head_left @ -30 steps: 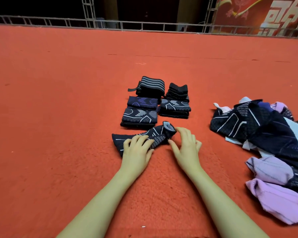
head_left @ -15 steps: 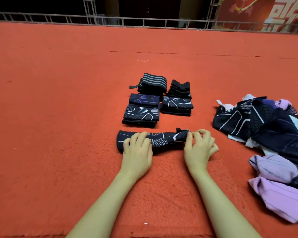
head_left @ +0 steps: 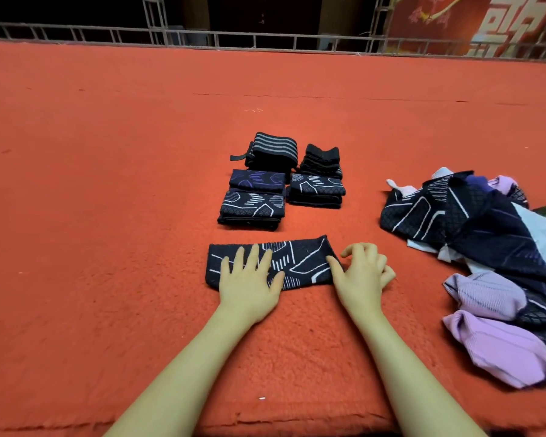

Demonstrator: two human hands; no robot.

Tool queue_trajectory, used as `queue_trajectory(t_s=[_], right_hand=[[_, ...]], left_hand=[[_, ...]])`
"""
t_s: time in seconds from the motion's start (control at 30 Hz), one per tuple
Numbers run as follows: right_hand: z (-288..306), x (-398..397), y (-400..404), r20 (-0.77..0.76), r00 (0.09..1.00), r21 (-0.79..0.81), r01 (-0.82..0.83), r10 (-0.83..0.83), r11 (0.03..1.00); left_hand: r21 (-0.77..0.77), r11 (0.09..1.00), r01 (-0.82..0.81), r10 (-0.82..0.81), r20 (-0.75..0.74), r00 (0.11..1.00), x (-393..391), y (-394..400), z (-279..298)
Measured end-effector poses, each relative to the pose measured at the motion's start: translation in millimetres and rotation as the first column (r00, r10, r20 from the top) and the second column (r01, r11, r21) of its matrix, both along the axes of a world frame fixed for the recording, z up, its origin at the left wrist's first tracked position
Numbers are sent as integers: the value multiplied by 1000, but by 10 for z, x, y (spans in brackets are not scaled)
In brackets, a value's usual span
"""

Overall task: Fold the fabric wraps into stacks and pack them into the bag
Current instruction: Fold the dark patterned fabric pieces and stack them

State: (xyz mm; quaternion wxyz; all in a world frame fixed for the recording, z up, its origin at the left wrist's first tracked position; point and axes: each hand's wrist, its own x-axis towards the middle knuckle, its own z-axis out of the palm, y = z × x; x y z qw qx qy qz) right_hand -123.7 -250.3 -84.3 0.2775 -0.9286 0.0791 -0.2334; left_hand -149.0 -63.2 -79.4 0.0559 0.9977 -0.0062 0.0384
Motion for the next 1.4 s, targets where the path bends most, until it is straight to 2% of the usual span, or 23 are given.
queue_trajectory(t_s=[0.1, 0.2, 0.37, 0.47, 0.53, 0.63, 0.7, 0.77, 0.9, 1.0, 1.07, 1.2, 1.3, 1.4], right_hand=[[-12, 15, 8, -114, 992, -47, 48, -53, 998], [-20, 16, 13, -142, 987, -82, 67, -78, 994], [-30, 4, 46, -201, 979, -190, 6, -45, 982], [-19, 14, 51, -239, 971, -155, -45, 6, 987], [-23, 8, 62, -196, 979, -114, -83, 59, 990], [-34, -29, 79, 13, 993, -47, -113, 114, 993], [-17, -60, 53, 140, 986, -12, -90, 90, 996], [33, -69, -28, 204, 978, 1, -37, 36, 999], [91, -23, -290, 163, 984, -23, 77, -72, 997], [61, -15, -361, 64, 996, -18, 71, -69, 997], [17, -16, -351, 2, 998, -40, 55, -55, 998], [-7, -14, -315, 143, 990, -27, 24, -20, 999], [2, 2, -253, 267, 958, -20, -100, 102, 995], [6, 15, -191, 309, 924, -38, -223, 224, 974]], left_hand=[[0, 1000, 6, -6, -97, 995, 47, 63, -9], [21, 1000, 16, -13, -128, 992, 103, 115, 4], [44, 999, 12, -11, -24, 1000, 6, 95, -26], [28, 1000, -1, -1, 82, 997, -64, 73, -6], [12, 1000, 28, -29, 153, 988, -65, 76, -29], [50, 999, -13, 5, 153, 988, -41, 70, 22], [54, 997, -54, 47, 128, 991, -24, 33, 72], [82, 995, -58, 51, 78, 996, 31, -1, 103], [52, 998, -21, 21, -8, 1000, 80, -106, 92], [39, 999, -18, 22, -103, 994, 97, -156, 60], [49, 999, 1, 4, -98, 995, 110, -207, 69], [-22, 989, 144, -145, -49, 988, 126, -343, 64], [-64, 971, 232, -237, -81, 968, 169, -461, 43], [-59, 956, 286, -291, -117, 950, 261, -572, 54]])
